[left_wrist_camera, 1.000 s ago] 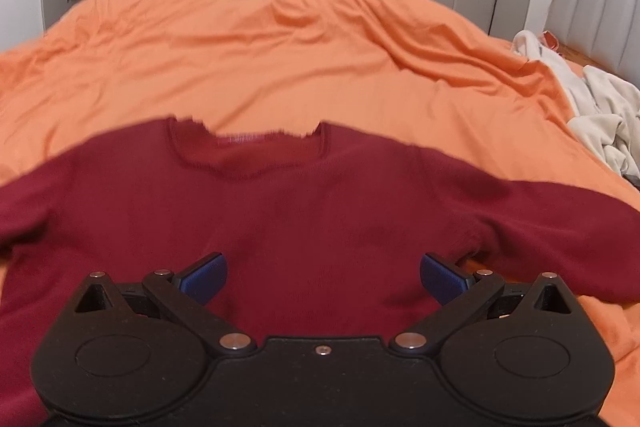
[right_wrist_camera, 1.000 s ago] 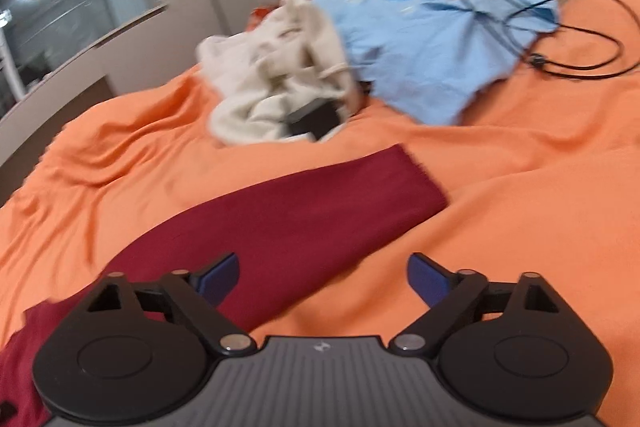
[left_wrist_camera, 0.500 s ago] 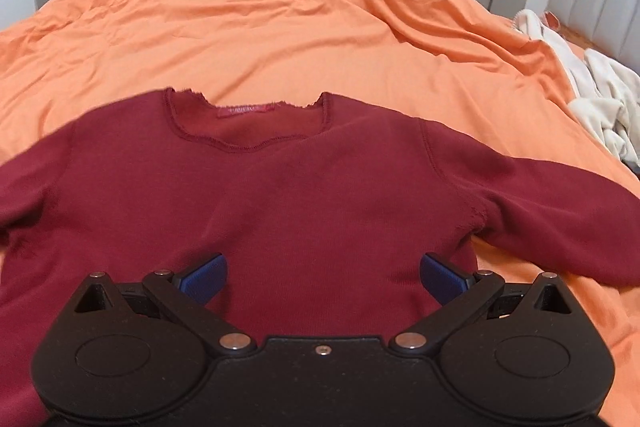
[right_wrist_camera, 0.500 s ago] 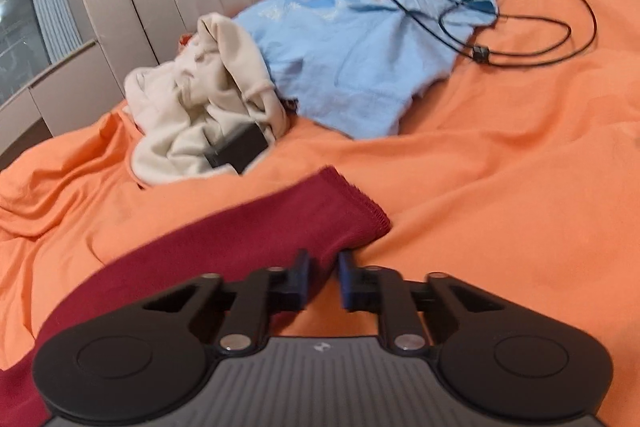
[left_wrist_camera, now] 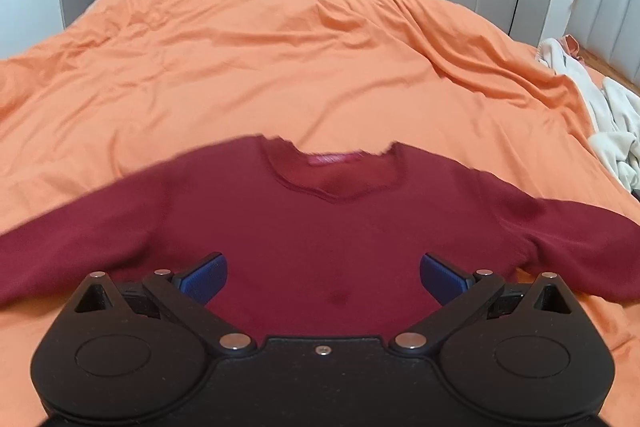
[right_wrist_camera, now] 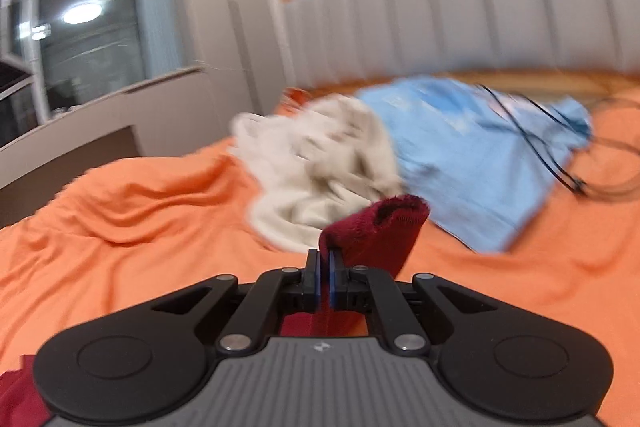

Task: Fold small clothes
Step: 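Grasp the cuff of the dark red sweater's sleeve with the right gripper, then fold the held sleeve across the sweater body with the right gripper, then release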

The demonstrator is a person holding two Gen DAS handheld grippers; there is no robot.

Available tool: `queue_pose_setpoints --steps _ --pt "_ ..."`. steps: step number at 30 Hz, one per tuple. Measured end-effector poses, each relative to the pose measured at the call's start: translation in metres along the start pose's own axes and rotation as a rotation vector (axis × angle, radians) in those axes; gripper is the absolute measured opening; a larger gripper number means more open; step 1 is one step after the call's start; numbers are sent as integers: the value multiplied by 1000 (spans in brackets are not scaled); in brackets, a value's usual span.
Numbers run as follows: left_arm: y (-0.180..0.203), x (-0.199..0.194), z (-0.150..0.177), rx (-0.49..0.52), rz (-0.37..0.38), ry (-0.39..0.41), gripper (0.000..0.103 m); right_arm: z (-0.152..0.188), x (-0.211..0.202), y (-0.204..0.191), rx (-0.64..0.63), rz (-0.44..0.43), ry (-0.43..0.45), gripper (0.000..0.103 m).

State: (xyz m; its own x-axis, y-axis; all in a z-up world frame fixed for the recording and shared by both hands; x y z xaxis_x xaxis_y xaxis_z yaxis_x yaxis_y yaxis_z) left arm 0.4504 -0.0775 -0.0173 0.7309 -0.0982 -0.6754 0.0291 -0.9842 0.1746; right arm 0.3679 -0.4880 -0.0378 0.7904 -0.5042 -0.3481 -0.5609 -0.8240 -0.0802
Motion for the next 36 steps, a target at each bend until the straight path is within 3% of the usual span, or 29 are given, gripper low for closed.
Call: queue_pose_setpoints --steps 9,15,24,31,34,36 --pt "-60 -7 -21 -113 -46 84 102 -43 -33 -137 -258 -295 151 4" --pt "-101 -11 -26 -223 -88 119 102 -36 -54 -231 -384 -508 182 4" --pt "-155 -27 -37 -363 -154 180 102 47 -93 -344 -660 -778 104 4" --pt "-179 -23 -37 -412 -161 173 102 122 -113 -373 -914 -868 -42 4" --pt "-178 -15 -34 -398 -139 154 102 139 -120 -383 -1003 -884 -70 5" --pt "-174 -9 -32 -377 -110 141 102 143 -128 -380 -1004 -922 -99 11"
Point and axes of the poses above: each gripper's, at about its wrist camera, not at the fingertips, and x roughly the way its jaws point, y to its right, z to its underside, the point moved 1 cm from there along x, roughly the way its jaws point, and after that the axes turned 9 degrees about -x, right-handed, at the moved point
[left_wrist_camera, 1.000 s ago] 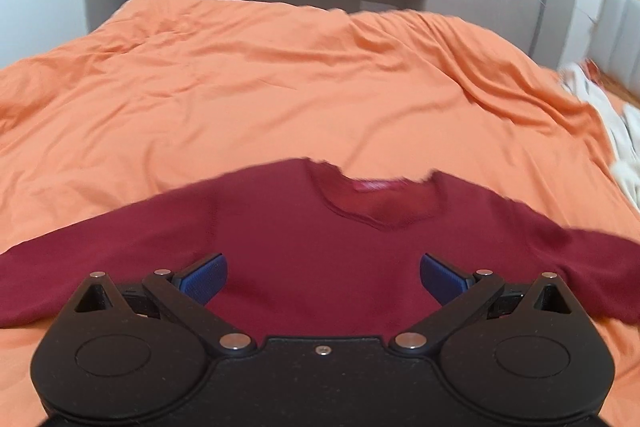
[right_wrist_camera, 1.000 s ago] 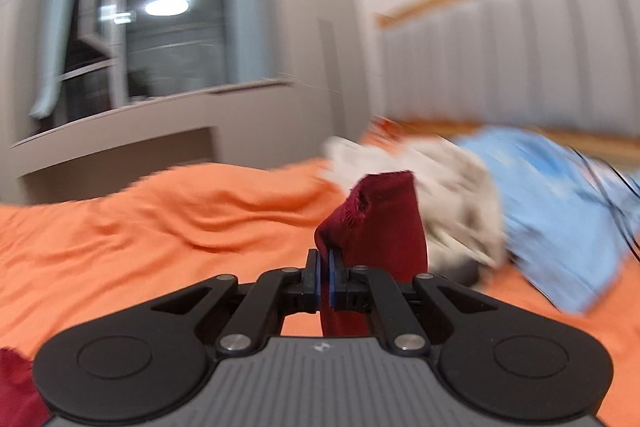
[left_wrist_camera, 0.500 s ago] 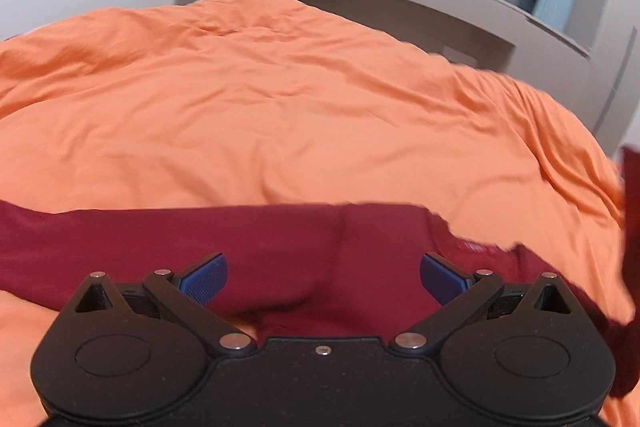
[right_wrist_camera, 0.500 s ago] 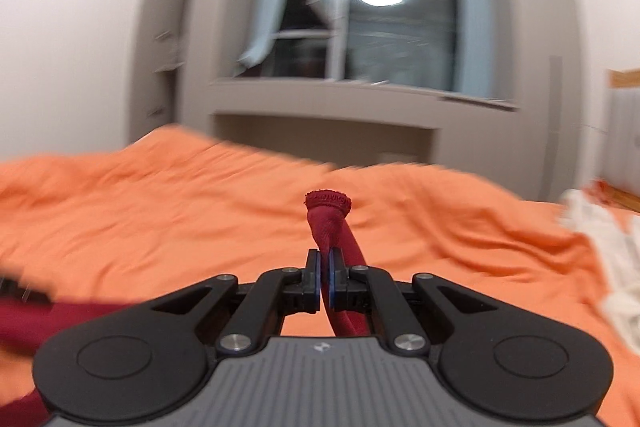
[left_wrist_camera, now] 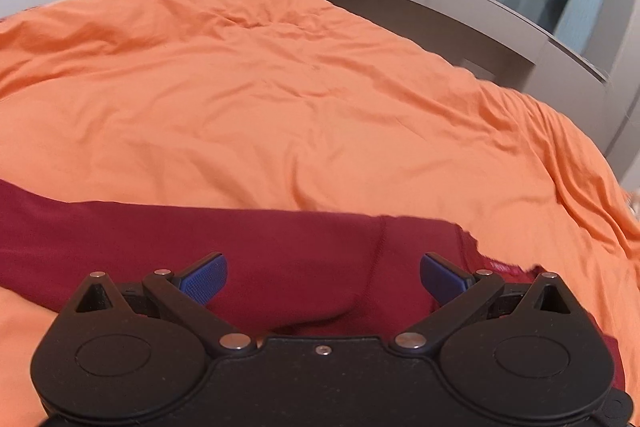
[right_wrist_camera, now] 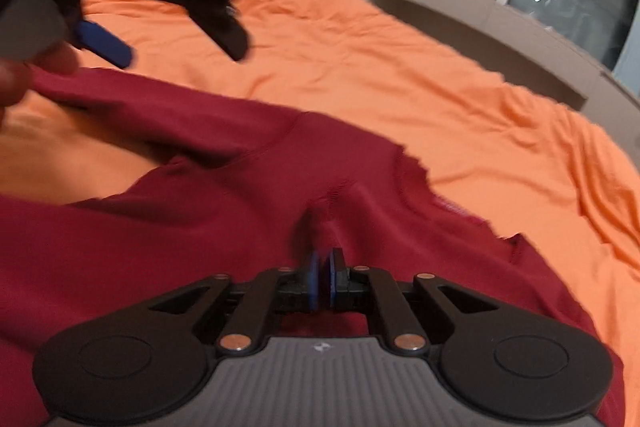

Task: Fold small clothes
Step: 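Fold the held sleeve across the sweater body with the right gripper, then release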

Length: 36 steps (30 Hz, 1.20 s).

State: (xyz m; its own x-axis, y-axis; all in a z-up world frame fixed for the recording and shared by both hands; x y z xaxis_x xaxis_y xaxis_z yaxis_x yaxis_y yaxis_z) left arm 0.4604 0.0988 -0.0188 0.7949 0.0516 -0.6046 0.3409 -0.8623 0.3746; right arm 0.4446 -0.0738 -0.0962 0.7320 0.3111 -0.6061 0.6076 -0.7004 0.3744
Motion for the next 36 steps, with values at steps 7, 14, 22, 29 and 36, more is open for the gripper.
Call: queue_pose_setpoints --steps 7,14,22,29,36 --pt "15 23 24 71 98 -97 102 23 -46 32 126 -69 41 67" --pt "42 44 43 166 148 -136 102 78 -90 121 359 74 38 91" --pt "54 76 64 245 50 -184 102 156 -73 235 851 185 -23 67" --pt "50 87 64 232 1 -220 102 182 -31 260 985 136 -48 13" --pt "55 90 70 276 -2 -232 102 145 -63 250 780 323 54 8"
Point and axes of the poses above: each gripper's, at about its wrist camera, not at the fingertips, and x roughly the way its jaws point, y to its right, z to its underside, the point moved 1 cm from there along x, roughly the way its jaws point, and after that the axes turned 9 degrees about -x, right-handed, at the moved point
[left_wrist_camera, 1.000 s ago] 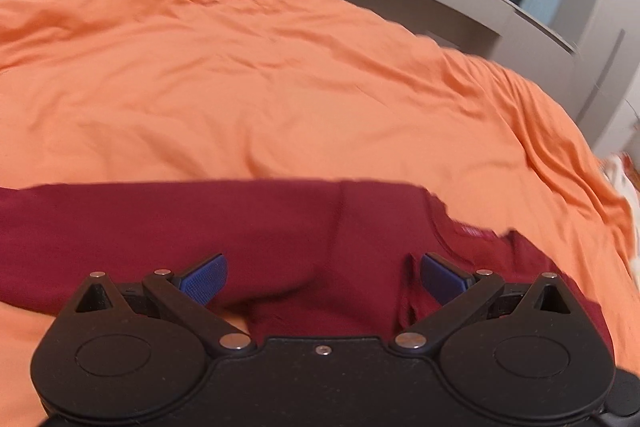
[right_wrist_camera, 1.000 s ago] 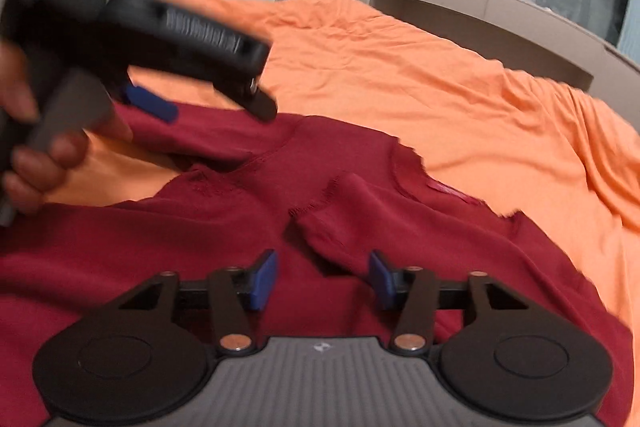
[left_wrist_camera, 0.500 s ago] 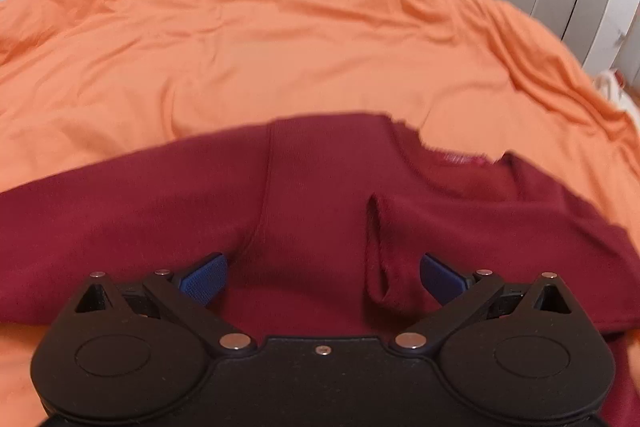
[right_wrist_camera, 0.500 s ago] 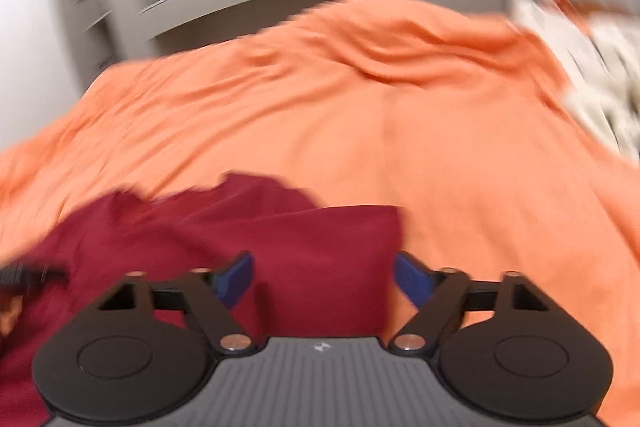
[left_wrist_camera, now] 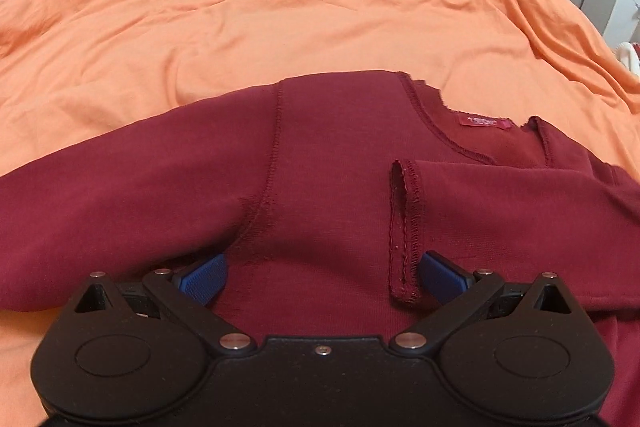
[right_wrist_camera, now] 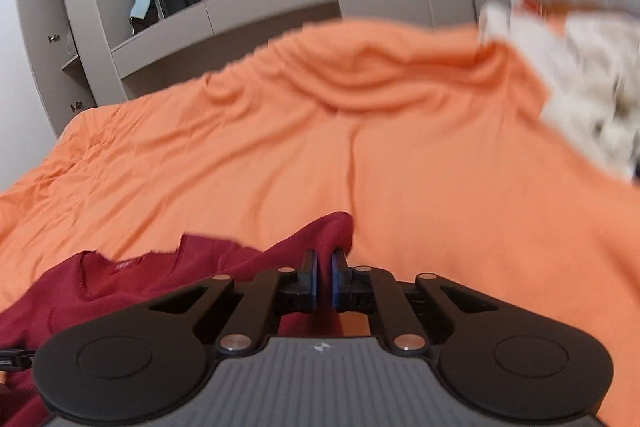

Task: Fold small clothes
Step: 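Fold the held sleeve across the sweater body with the right gripper, then release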

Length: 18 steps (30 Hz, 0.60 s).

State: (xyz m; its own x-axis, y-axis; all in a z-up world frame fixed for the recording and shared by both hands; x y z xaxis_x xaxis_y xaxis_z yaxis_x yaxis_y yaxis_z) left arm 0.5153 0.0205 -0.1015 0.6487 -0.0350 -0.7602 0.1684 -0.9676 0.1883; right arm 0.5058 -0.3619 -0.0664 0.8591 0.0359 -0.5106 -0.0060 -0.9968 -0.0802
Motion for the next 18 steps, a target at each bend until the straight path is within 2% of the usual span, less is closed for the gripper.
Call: queue_pose_setpoints --steps 2,6,7,8,10,15,18 --pt "3 1 2 13 8 1 102 -5 6 -6 -47 29 5 8" --pt "9 3 4 45 -24 1 102 5 27 -9 -65 9 -86 13" --pt "10 3 4 46 -26 1 102 7 24 -7 -63 10 -86 26" --pt "10 3 4 45 -26 1 102 11 18 -6 -61 13 -82 45" --pt "10 4 3 37 -23 -1 102 18 -1 0 -66 10 -57 56" --pt "9 4 3 33 -20 -2 102 47 -49 -1 -200 38 -85 61" --pt "9 4 3 31 -19 -2 102 74 -62 -16 -296 26 -140 62"
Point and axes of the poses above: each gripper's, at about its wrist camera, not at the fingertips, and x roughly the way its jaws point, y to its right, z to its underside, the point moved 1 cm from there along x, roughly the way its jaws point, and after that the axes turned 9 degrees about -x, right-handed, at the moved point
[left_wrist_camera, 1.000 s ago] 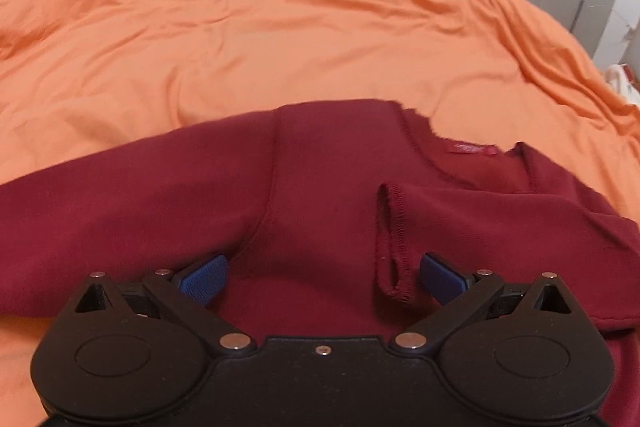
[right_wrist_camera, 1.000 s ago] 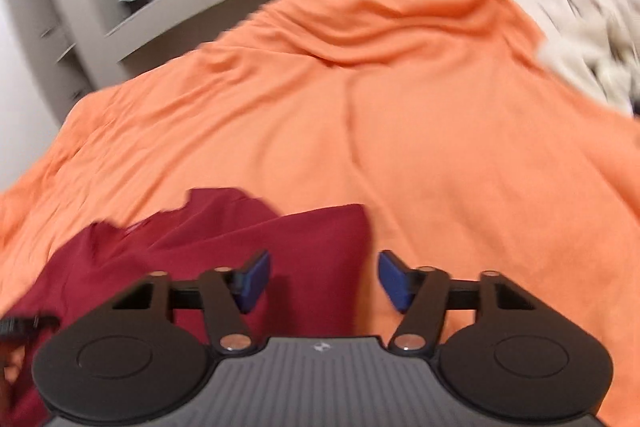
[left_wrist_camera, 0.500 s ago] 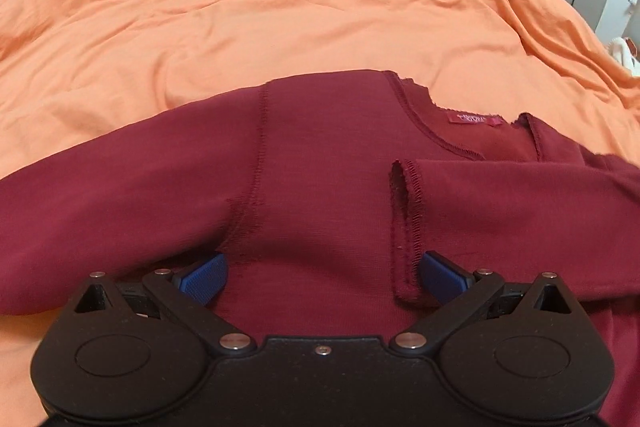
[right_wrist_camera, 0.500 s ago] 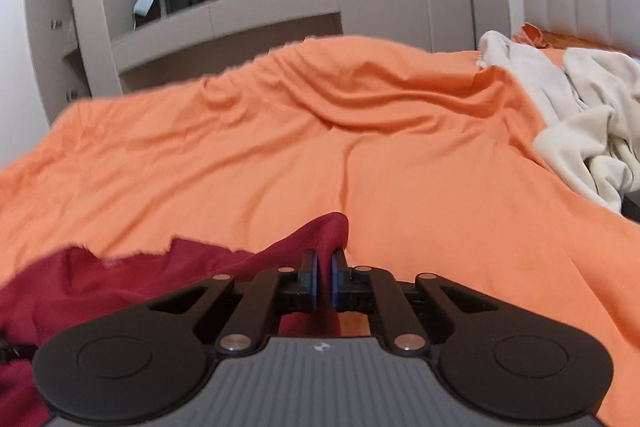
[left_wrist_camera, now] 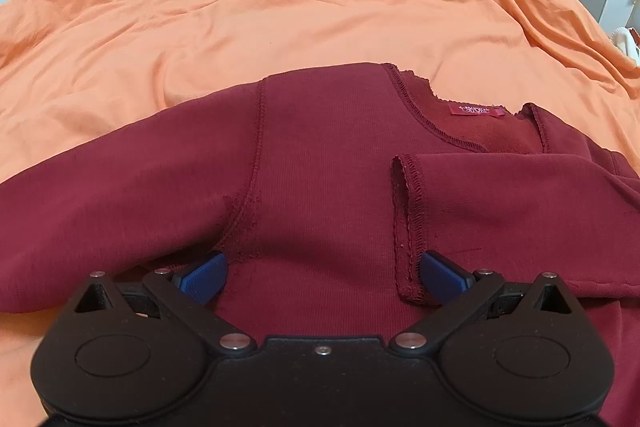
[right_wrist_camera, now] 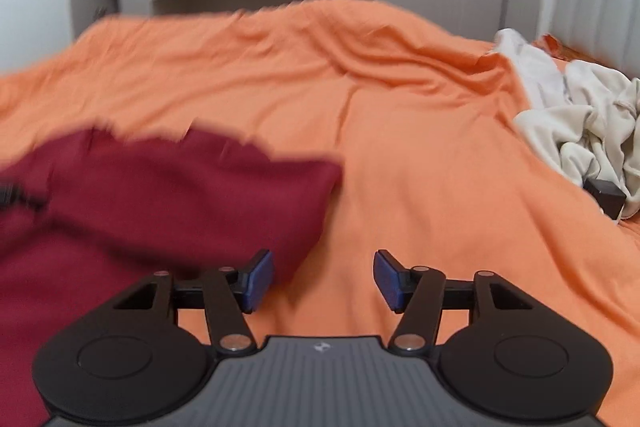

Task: Fold small clothes
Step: 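Fold the held sleeve across the sweater body with the right gripper, then release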

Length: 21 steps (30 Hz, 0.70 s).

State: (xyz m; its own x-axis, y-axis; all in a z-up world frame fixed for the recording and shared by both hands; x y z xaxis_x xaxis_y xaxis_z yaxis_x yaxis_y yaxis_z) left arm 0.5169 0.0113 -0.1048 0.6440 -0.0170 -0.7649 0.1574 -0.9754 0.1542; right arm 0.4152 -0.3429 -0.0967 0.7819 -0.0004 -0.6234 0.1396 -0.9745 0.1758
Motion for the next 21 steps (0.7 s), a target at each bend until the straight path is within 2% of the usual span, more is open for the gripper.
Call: queue_pose_setpoints --steps 4,7,9,10,11,14,16,18,21 --pt "-1 0 0 -4 2 1 102 8 14 -35 -134 48 -44 54" --pt "-1 0 0 -6 3 1 102 0 22 -40 -99 78 -12 48" --pt "-1 0 0 -6 3 1 102 -4 24 -35 -46 78 11 36" --pt "-1 0 0 -6 3 0 102 -6 23 -33 -13 61 25 16" --pt "-1 0 0 -6 3 1 102 -7 22 -29 17 42 28 10" --pt "-1 0 0 -7 3 1 102 -7 9 -21 115 35 50 6" --pt "-1 0 0 -7 3 1 102 -5 2 -14 181 63 21 5" --pt "-1 0 0 -7 4 1 102 1 4 -6 234 46 -18 5" --pt "-1 0 0 -6 7 -2 102 7 11 -2 257 45 -46 5"
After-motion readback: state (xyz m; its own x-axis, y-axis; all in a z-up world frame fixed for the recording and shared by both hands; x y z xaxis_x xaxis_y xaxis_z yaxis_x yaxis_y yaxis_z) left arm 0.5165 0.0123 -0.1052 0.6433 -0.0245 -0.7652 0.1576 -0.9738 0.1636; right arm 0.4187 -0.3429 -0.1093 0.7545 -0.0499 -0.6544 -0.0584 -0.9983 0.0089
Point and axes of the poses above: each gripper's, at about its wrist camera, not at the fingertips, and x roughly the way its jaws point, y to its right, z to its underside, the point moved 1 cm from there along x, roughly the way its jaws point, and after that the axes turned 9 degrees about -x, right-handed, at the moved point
